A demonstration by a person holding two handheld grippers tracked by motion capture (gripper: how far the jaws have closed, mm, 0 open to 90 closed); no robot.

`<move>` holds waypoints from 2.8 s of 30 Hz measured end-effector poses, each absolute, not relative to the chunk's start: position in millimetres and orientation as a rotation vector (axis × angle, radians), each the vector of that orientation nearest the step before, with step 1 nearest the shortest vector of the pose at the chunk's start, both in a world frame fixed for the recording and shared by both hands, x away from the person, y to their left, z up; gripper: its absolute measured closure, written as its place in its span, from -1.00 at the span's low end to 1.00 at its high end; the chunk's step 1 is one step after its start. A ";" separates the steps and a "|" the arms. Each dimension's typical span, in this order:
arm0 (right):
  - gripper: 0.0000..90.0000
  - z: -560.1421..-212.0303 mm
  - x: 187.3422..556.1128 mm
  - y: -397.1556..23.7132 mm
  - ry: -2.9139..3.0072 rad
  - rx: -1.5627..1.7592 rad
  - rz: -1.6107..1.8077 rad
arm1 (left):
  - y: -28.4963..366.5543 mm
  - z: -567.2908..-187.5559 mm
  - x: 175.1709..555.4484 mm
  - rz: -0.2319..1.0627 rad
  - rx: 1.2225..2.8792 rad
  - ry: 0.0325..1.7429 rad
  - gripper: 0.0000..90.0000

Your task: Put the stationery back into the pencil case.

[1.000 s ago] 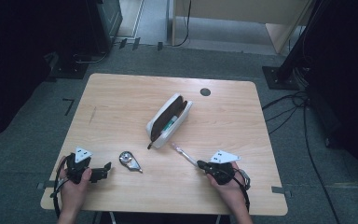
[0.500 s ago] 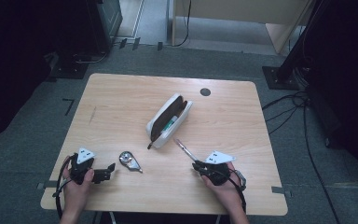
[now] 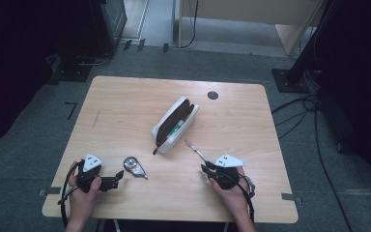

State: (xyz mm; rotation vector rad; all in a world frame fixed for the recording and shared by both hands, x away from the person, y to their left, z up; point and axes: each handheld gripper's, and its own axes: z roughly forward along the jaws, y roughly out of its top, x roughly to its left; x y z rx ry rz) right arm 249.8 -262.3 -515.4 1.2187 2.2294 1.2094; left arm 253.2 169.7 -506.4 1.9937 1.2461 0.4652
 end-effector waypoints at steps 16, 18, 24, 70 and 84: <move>0.52 -521.2 272.8 -279.7 2.167 1.351 1.083 | 155.1 -502.5 251.1 0.423 1.998 1.187 -1.00; 0.56 -521.0 273.9 -276.1 2.182 1.327 1.076 | 154.4 -502.3 250.7 0.421 1.992 1.187 -1.00; 0.80 -521.4 274.8 -273.5 2.204 1.285 1.075 | 153.1 -502.3 251.1 0.414 1.993 1.178 -1.00; 0.48 -521.5 241.1 -227.2 2.615 0.661 1.253 | 82.0 -500.1 246.2 0.221 2.090 0.868 -1.00; 0.36 -519.2 239.3 -240.1 2.553 0.761 1.197 | 54.1 -502.1 251.2 0.236 2.126 0.842 -0.74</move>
